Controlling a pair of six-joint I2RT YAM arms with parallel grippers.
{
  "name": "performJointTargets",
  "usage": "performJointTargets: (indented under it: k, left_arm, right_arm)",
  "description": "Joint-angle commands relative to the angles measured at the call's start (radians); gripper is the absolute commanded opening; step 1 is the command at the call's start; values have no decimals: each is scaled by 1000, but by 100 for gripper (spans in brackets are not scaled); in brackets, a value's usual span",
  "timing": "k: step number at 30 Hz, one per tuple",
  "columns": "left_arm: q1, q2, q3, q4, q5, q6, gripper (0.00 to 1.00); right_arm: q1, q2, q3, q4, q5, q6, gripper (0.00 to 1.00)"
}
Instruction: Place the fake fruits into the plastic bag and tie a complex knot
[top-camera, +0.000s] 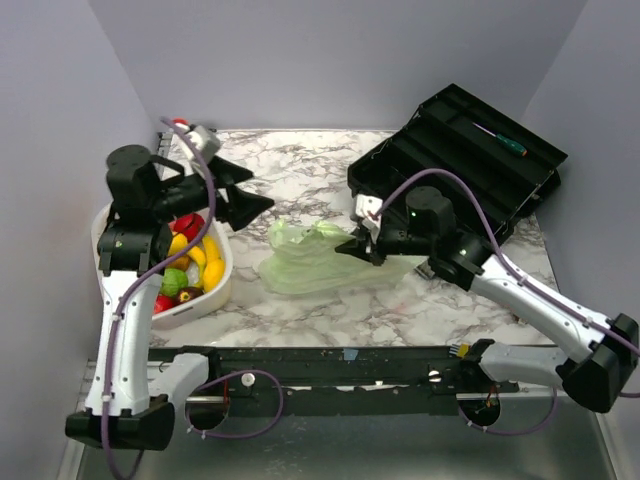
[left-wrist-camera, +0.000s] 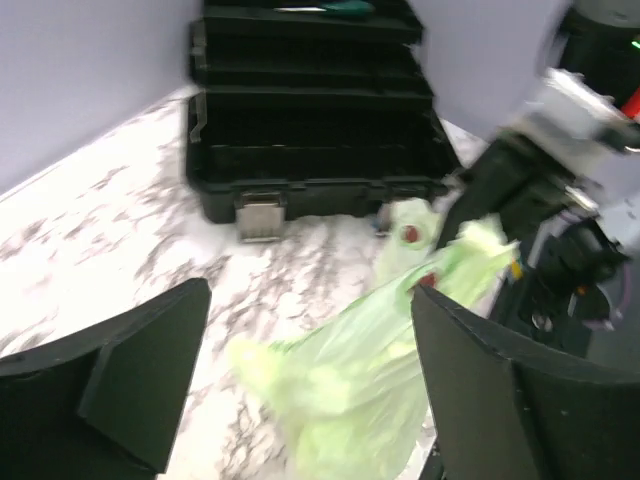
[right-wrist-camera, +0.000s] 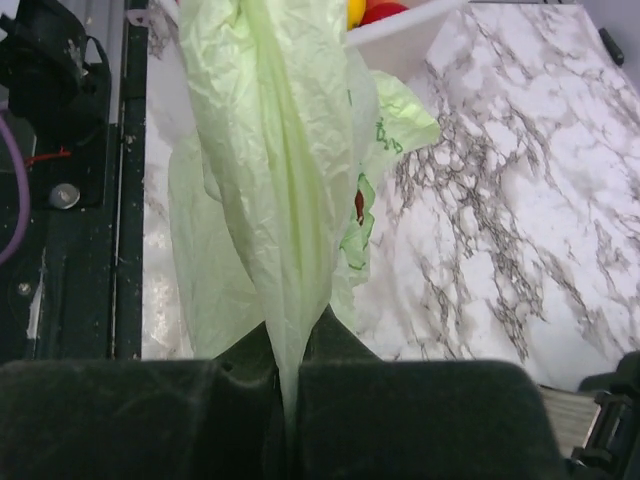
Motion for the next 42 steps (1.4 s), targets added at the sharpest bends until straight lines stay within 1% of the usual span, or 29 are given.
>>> performJointTargets:
  k: [1, 4, 5, 6, 7, 9, 11, 13, 14, 15, 17, 18, 19, 20, 21, 22, 23, 24, 27, 30, 31, 32, 33, 34, 35, 36, 37, 39, 42]
  left_arm:
    - [243, -45, -62, 6, 209, -22, 98]
    - [270, 0, -66, -158, 233, 113, 98]
    - [268, 4, -86, -179, 231, 140, 98]
    - [266, 3, -113, -155, 219, 123, 98]
    - [264, -2, -145, -111, 198, 69, 98]
    - [259, -5, -180, -38, 218, -28, 99]
    - [220, -5, -214, -2, 215, -125, 98]
    - [162, -14, -274, 20, 194, -197, 99]
    - [156, -25, -309, 50, 193, -249, 98]
    - [156, -42, -360, 132, 209, -327, 99]
    - [157, -74, -480, 428, 268, -596, 98]
    - [156, -85, -543, 602, 290, -759, 88]
    - [156, -93, -601, 800, 296, -938, 75]
    - [156, -92, -648, 939, 295, -1064, 53]
    - [157, -83, -672, 1056, 298, -1165, 35]
    - [156, -72, -678, 1136, 309, -1220, 12]
    - [156, -65, -664, 1158, 326, -1242, 0]
    - [169, -65, -635, 1135, 334, -1232, 0]
    - [293, -87, -530, 997, 314, -1136, 0]
    - [400, -98, -461, 969, 297, -1115, 0]
    - [420, -99, -439, 969, 292, -1115, 0]
    - [430, -103, -425, 966, 285, -1115, 0]
    - [432, -113, -412, 957, 265, -1111, 0]
    - [431, -123, -404, 927, 243, -1086, 0]
    - [425, -144, -396, 877, 206, -1042, 0]
    - [405, -161, -382, 792, 171, -971, 0]
    - [382, -181, -357, 680, 128, -861, 0]
    - [307, -213, -332, 521, 27, -701, 0]
    - [203, -240, -332, 388, -147, -597, 0]
  right_arm:
    - [-4, -161, -115, 164, 23, -103, 1]
    - [-3, -227, -180, 255, -21, -164, 1]
    - [-4, -249, -198, 288, -42, -179, 1]
    - [-3, -266, -228, 327, -58, -185, 1]
    - [-2, -283, -248, 357, -78, -211, 1]
    - [-2, -293, -266, 373, -99, -260, 1]
    - [-2, -292, -271, 385, -80, -293, 1]
    - [-3, -301, -295, 448, -65, -304, 1]
    - [-2, -308, -306, 471, -71, -319, 1]
    - [-2, -313, -314, 481, -81, -325, 1]
    - [-2, -311, -315, 472, -82, -335, 1]
    - [-3, -314, -322, 471, -77, -344, 1]
    - [-2, -319, -337, 478, -66, -352, 1]
    - [-2, -329, -355, 499, -51, -359, 1]
    - [-2, -340, -375, 517, -37, -366, 1]
    - [-3, -354, -395, 529, -17, -368, 1]
    - [-2, -363, -408, 533, 3, -367, 1]
    - [-2, -379, -422, 528, 45, -352, 1]
    - [-2, -411, -449, 463, 150, -342, 1]
    - [-5, -449, -502, 419, 225, -343, 1]
    - [-5, -459, -522, 416, 242, -331, 4]
    - [-5, -461, -533, 399, 245, -323, 10]
    - [-6, -457, -533, 375, 242, -306, 27]
    - [-6, -446, -523, 344, 235, -280, 53]
    - [-6, -432, -495, 306, 212, -248, 73]
    - [-6, -415, -459, 245, 183, -213, 96]
    - [-5, -399, -415, 203, 138, -185, 100]
    - [-6, -363, -318, 143, 83, -96, 100]
    - [-4, -294, -159, 110, 43, 45, 100]
